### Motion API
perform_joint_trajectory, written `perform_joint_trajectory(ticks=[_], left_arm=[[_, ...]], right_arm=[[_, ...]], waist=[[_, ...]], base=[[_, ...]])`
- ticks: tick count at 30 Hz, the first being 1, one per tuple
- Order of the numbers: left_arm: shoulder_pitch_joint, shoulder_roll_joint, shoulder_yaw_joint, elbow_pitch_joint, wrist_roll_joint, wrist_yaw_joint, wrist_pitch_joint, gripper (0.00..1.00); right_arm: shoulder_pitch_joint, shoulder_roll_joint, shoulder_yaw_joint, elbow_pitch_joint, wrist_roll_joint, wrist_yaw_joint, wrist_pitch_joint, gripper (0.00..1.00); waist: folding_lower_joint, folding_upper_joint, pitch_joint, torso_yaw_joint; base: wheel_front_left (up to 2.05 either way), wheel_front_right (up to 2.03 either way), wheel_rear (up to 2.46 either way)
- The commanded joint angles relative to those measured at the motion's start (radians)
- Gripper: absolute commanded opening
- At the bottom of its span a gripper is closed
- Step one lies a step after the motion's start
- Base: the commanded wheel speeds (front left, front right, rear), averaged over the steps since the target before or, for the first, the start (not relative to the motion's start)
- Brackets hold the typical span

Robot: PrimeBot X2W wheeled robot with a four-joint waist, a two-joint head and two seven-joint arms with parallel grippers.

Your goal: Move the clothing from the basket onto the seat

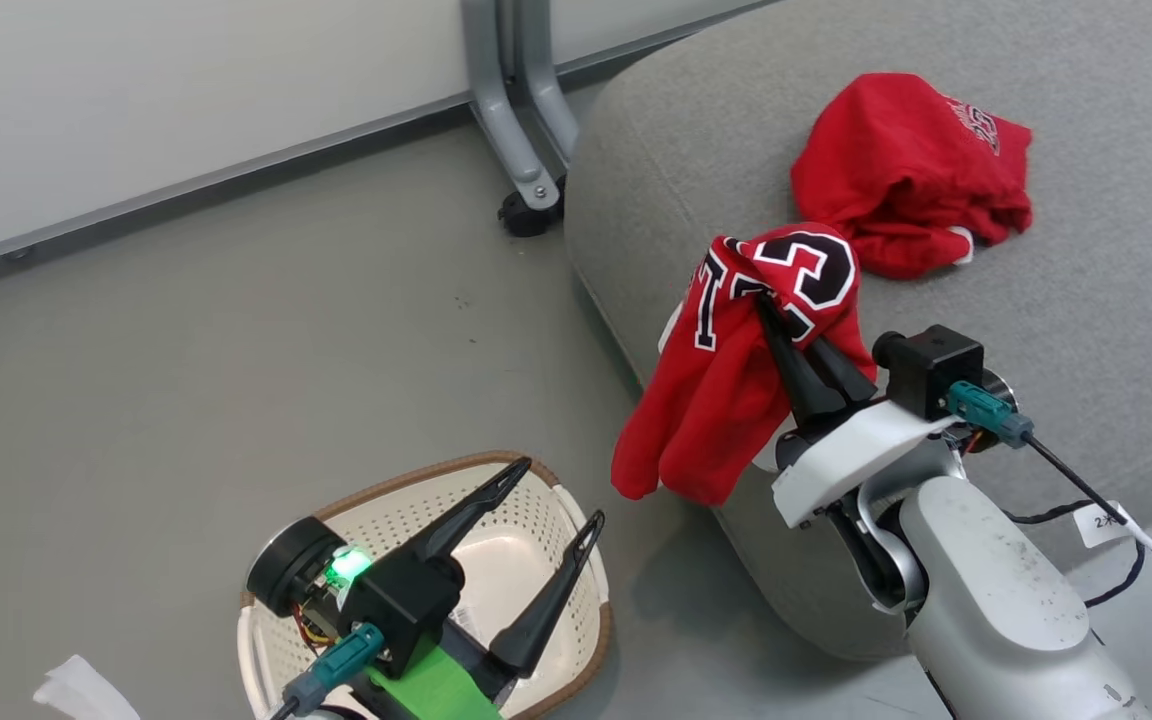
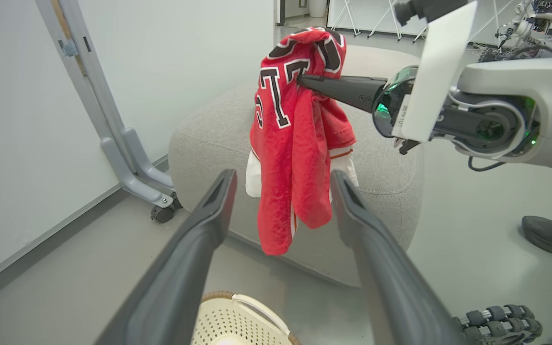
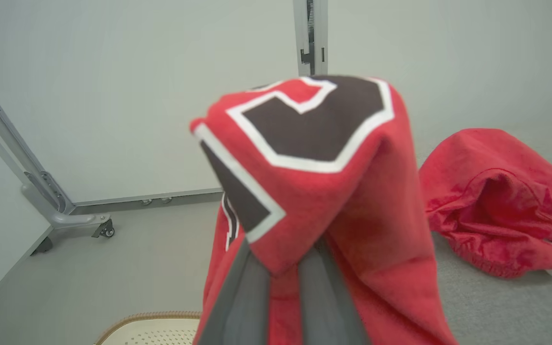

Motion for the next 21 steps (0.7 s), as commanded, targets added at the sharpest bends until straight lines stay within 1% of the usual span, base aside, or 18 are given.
perform_joint_trajectory(ticks=[1,6,10,16,21], left_arm=[[-0.02,0.012,0.002,-0.003,0.005,-0.001,0.007,1.0],[-0.039,0.019,0.0,-0.011,0.013,-0.004,0.02,1.0],[-0.067,0.024,0.0,-0.026,0.024,-0.009,0.034,1.0],[-0.138,0.037,-0.002,-0.052,0.053,-0.035,0.06,1.0],[-0.197,0.044,-0.002,-0.072,0.071,-0.056,0.071,1.0]], right_arm=[[0.012,0.001,-0.009,-0.009,-0.003,0.0,-0.008,0.0],[0.004,-0.007,-0.054,-0.019,0.013,0.0,-0.012,0.0],[-0.041,-0.028,-0.104,-0.014,0.026,0.0,-0.017,0.0],[-0.172,-0.08,-0.202,-0.012,0.035,0.0,-0.026,0.0],[-0.32,-0.152,-0.299,-0.017,0.027,0.0,-0.03,0.0]], waist=[[0.0,0.0,0.054,-0.089],[0.0,0.0,0.088,-0.123],[0.0,0.0,0.129,-0.126],[0.0,0.0,0.211,-0.091],[0.0,0.0,0.285,-0.044]], base=[[0.0,0.0,0.0],[0.0,0.0,0.0],[0.0,0.0,0.0],[0.0,0.0,0.0],[0.0,0.0,0.0]])
